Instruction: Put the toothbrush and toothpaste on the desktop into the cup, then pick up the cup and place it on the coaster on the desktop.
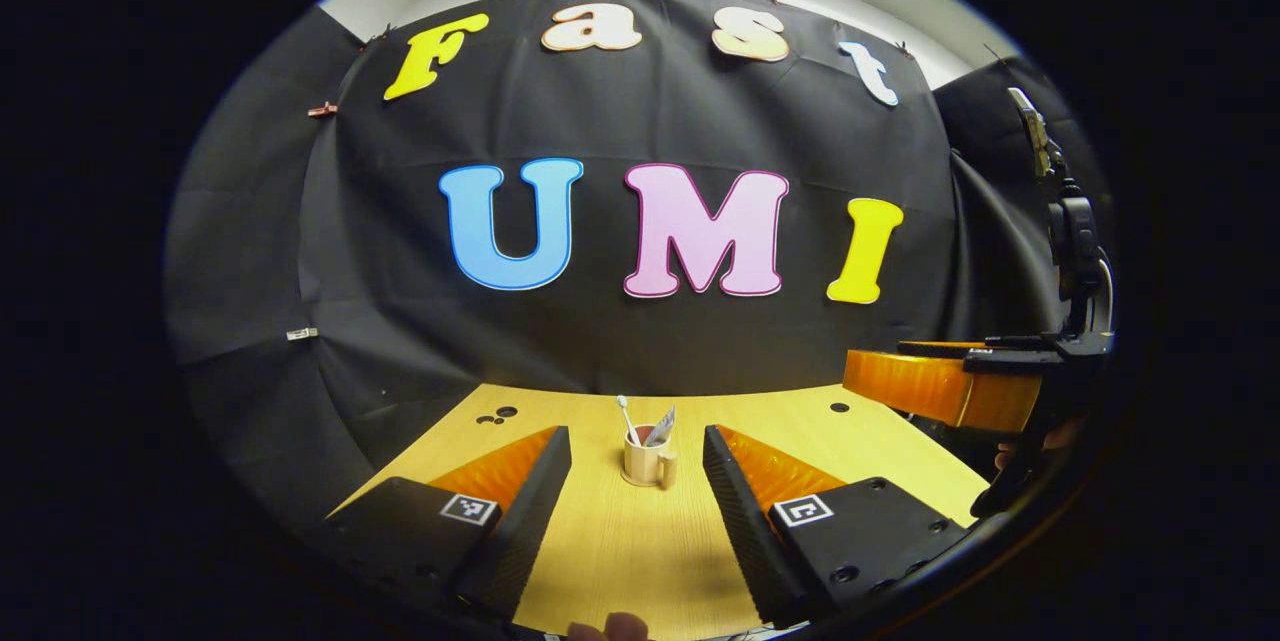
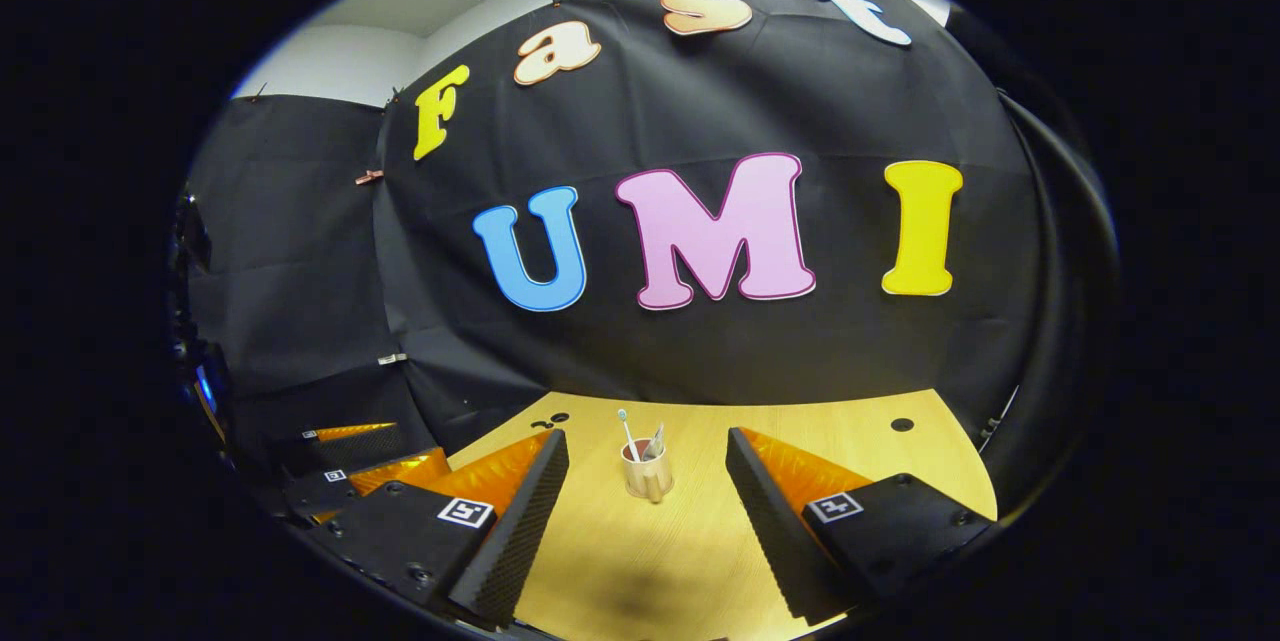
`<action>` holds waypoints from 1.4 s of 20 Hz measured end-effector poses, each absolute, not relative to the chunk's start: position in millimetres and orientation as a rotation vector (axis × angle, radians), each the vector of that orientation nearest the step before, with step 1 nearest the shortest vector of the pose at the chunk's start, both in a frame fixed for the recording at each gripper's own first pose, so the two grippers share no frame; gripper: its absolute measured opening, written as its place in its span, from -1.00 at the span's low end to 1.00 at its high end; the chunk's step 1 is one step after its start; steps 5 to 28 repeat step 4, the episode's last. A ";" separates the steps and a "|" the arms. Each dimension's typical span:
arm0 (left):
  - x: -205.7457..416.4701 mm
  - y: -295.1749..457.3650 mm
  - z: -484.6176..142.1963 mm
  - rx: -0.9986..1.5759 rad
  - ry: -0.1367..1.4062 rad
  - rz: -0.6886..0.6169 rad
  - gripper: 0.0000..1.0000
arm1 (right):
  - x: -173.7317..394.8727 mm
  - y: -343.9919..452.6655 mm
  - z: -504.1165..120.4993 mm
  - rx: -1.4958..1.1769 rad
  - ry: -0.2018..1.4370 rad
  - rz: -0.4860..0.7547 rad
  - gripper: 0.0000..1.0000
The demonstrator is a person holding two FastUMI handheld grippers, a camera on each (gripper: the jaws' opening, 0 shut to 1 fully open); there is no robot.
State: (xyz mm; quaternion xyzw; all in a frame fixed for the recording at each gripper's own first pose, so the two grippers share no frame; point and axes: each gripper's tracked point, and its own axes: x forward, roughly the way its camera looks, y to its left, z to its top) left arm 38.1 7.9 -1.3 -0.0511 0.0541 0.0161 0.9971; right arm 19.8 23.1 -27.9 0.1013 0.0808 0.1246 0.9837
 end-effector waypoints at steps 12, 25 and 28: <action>35.1 3.5 -2.6 -0.093 0.114 0.024 0.70 | 18.5 22.4 -31.1 0.206 0.174 0.251 0.94; 35.1 3.5 -2.6 -0.093 0.114 0.024 0.70 | 18.5 22.4 -31.1 0.206 0.174 0.251 0.94; 35.1 3.5 -2.6 -0.093 0.114 0.024 0.70 | 18.5 22.4 -31.1 0.206 0.174 0.251 0.94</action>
